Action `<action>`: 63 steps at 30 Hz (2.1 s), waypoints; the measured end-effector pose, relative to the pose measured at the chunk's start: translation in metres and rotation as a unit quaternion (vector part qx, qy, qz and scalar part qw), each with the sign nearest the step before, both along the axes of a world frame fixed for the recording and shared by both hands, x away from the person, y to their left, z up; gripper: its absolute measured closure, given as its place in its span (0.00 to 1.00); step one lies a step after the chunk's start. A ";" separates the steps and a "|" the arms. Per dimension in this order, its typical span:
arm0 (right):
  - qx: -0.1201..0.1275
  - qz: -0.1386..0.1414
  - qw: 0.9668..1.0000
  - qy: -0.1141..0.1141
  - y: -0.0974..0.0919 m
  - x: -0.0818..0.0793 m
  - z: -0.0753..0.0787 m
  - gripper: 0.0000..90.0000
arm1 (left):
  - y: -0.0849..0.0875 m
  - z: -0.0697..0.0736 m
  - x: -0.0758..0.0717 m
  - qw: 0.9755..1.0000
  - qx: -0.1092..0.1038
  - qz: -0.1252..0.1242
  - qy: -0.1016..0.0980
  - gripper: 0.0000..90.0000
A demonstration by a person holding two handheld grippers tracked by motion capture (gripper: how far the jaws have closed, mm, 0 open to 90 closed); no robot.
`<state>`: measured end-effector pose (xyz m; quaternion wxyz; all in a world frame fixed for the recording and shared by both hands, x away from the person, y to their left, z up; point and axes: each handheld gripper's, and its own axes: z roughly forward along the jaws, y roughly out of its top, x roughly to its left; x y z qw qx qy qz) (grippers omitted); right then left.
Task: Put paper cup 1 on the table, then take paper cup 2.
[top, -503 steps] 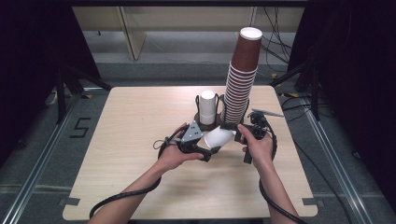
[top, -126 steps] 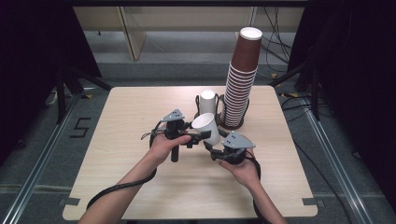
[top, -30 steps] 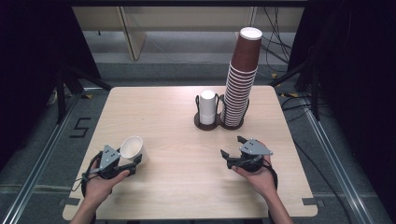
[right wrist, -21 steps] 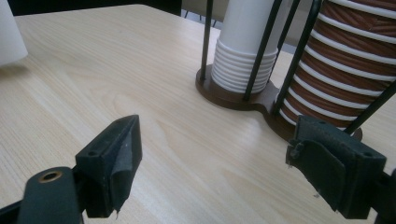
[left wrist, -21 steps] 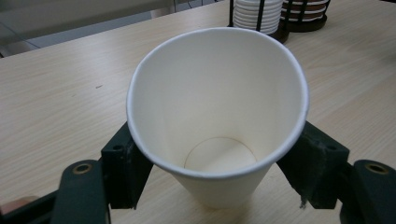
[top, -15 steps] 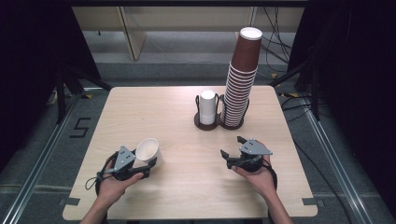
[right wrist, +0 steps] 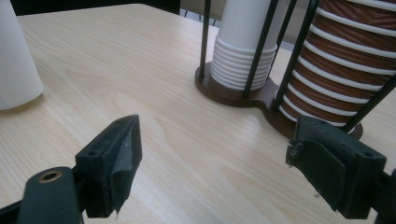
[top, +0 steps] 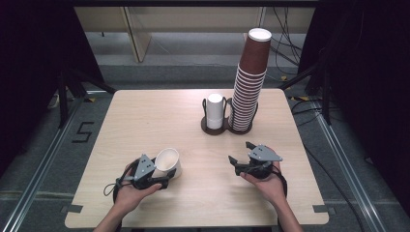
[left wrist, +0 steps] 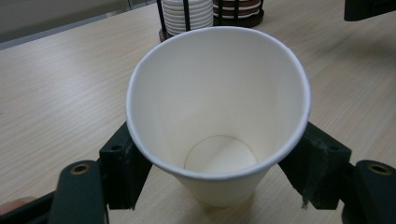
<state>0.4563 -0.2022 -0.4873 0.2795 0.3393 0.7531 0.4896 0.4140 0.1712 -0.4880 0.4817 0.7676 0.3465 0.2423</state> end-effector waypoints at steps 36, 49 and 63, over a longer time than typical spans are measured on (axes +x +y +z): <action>-0.003 -0.003 1.000 -0.007 -0.004 0.001 0.001 0.19 | 0.032 -0.001 -0.016 0.999 -0.043 -0.015 0.008 0.00; 0.017 -0.024 0.999 -0.015 -0.015 0.004 0.010 0.19 | 0.036 0.009 -0.015 0.997 -0.072 -0.012 -0.004 0.00; 0.027 -0.060 0.997 -0.046 -0.023 0.008 0.036 0.19 | 0.029 0.044 0.001 0.994 -0.107 -0.025 -0.020 0.00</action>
